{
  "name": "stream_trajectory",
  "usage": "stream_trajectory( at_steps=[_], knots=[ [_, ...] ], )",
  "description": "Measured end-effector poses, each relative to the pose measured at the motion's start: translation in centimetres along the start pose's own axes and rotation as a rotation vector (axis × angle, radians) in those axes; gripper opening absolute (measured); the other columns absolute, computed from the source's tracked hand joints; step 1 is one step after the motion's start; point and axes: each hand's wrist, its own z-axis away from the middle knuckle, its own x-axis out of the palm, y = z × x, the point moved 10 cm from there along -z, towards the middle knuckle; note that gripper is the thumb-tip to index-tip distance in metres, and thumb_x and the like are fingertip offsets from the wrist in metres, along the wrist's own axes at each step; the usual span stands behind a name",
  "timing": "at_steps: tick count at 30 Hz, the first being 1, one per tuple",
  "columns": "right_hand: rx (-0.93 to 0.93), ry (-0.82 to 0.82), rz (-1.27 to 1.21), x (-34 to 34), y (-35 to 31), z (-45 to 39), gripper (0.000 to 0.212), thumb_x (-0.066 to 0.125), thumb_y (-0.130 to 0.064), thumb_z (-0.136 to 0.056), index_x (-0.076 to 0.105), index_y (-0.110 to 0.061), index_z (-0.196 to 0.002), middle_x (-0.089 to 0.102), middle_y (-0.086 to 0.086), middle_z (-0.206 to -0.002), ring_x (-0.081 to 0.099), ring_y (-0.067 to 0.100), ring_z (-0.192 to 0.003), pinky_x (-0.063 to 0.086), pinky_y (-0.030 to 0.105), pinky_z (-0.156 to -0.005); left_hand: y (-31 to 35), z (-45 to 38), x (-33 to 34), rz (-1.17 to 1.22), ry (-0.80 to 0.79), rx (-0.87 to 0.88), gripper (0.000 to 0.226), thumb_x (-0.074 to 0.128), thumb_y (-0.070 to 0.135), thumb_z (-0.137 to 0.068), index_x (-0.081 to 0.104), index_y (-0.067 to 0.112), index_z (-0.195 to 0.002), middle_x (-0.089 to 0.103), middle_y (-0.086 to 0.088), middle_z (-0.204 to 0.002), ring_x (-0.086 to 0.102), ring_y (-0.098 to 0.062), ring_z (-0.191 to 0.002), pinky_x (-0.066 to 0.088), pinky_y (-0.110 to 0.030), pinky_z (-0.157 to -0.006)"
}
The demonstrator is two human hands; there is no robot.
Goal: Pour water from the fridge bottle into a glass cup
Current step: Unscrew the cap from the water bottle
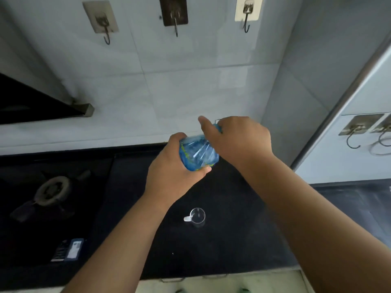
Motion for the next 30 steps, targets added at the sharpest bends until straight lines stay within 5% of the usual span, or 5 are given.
stream_trajectory(
  at_steps=[6,11,18,25,30],
  knots=[
    [-0.149,0.058,-0.121,-4.3,-1.9,2.5,0.062,0.041,-0.059,-0.097,0.042,-0.011,-0.057,0.045,0.003,-0.055,0.043,0.023,-0.052,0.031,0.028,-0.05,2.4,0.8,-1.6,0.282,-0.335,-0.027,0.085,0.101,0.017,-0.063,0.055,0.046,-0.129,0.071,0.019,-0.118,0.07,-0.004,-0.109,0.058,-0.042,-0.101],
    [-0.741,0.302,-0.023,-7.6,-5.6,6.0,0.053,0.04,-0.05,-0.093,0.034,-0.015,-0.054,0.029,-0.003,-0.049,0.035,0.027,-0.046,0.022,0.027,-0.047,3.8,1.8,-2.6,0.341,-0.53,-0.018,0.086,0.099,0.009,-0.06,0.06,0.039,-0.13,0.073,0.008,-0.121,0.071,-0.014,-0.114,0.058,-0.046,-0.101],
    [-0.147,0.116,0.099,-6.9,-2.0,2.6,0.06,0.037,-0.057,-0.1,0.044,-0.014,-0.058,0.047,0.0,-0.059,0.042,0.019,-0.052,0.027,0.027,-0.052,5.6,2.8,-2.6,0.236,0.026,0.047,0.074,0.097,0.027,-0.062,0.052,0.051,-0.115,0.065,0.028,-0.112,0.066,0.002,-0.105,0.056,-0.029,-0.092],
    [-0.92,0.285,0.025,-9.2,-6.6,5.2,0.052,0.042,-0.046,-0.098,0.039,-0.015,-0.057,0.035,-0.003,-0.052,0.038,0.023,-0.058,0.027,0.032,-0.06,5.0,2.0,-2.6,0.377,-0.347,0.017,0.083,0.1,0.013,-0.06,0.059,0.047,-0.123,0.071,0.013,-0.12,0.071,-0.01,-0.112,0.058,-0.045,-0.101],
    [-0.212,0.169,0.059,-8.2,-2.3,2.1,0.059,0.037,-0.057,-0.097,0.047,-0.011,-0.061,0.049,0.002,-0.059,0.047,0.024,-0.055,0.026,0.026,-0.051,6.2,1.9,-4.0,0.202,-0.046,0.061,0.072,0.099,0.029,-0.062,0.052,0.051,-0.112,0.067,0.028,-0.108,0.066,0.006,-0.1,0.054,-0.021,-0.086]
  ],
)
